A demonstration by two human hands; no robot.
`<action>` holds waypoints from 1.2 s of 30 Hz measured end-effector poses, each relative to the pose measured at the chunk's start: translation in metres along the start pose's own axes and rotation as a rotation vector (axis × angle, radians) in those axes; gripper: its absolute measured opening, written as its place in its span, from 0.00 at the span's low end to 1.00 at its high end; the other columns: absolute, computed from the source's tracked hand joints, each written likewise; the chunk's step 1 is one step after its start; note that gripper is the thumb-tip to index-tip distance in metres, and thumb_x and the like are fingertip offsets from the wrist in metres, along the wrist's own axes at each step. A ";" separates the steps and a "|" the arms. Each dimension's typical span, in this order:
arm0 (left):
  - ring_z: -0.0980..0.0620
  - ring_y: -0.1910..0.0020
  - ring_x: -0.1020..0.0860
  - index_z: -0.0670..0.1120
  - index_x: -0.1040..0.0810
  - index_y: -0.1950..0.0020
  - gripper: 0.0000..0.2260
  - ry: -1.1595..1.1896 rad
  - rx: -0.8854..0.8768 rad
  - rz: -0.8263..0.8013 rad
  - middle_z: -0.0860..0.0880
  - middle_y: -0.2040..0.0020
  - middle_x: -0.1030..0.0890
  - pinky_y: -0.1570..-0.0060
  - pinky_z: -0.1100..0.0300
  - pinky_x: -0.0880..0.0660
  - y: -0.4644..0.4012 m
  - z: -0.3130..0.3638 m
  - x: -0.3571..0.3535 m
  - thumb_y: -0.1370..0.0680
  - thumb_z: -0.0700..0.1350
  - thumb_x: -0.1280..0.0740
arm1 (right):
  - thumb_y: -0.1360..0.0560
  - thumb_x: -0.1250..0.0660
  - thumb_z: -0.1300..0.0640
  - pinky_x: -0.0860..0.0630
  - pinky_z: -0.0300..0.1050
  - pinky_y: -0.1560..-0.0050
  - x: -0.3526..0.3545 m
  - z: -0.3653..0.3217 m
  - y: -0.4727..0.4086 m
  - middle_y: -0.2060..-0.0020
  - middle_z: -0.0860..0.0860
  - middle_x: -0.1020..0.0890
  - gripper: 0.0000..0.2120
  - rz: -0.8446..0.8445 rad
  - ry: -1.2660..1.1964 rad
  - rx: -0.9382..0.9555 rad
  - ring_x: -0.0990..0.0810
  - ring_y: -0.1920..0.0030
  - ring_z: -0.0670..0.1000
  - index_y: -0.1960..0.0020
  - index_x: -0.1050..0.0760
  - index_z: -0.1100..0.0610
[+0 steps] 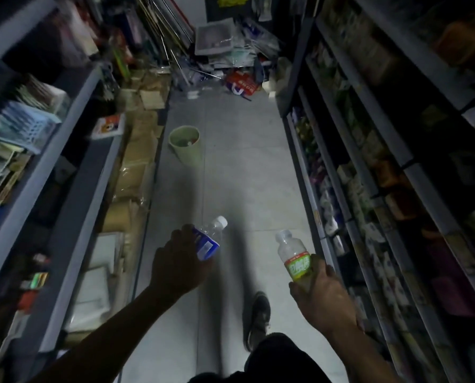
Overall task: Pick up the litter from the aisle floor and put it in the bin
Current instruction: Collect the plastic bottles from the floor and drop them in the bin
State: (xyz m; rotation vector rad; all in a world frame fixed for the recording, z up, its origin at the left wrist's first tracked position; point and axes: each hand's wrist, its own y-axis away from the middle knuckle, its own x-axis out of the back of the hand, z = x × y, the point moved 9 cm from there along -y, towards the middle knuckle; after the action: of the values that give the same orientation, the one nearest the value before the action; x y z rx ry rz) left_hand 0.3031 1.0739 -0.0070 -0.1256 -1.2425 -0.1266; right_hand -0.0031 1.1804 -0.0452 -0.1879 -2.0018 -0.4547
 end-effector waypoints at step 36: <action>0.45 0.50 0.20 0.44 0.35 0.28 0.37 0.090 0.287 0.007 0.45 0.42 0.24 0.54 0.52 0.22 -0.501 -0.167 0.051 0.31 0.57 0.24 | 0.32 0.26 0.41 0.21 0.52 0.63 0.029 -0.306 -0.516 0.52 0.52 0.25 0.36 0.022 0.090 0.259 0.21 0.57 0.55 0.30 0.35 0.54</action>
State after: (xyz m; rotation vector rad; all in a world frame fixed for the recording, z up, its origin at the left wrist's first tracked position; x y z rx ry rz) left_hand 0.3932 0.5514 0.0018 0.1234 -1.1578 0.0529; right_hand 0.0693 0.5848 -0.0179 -0.0274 -1.9463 -0.1838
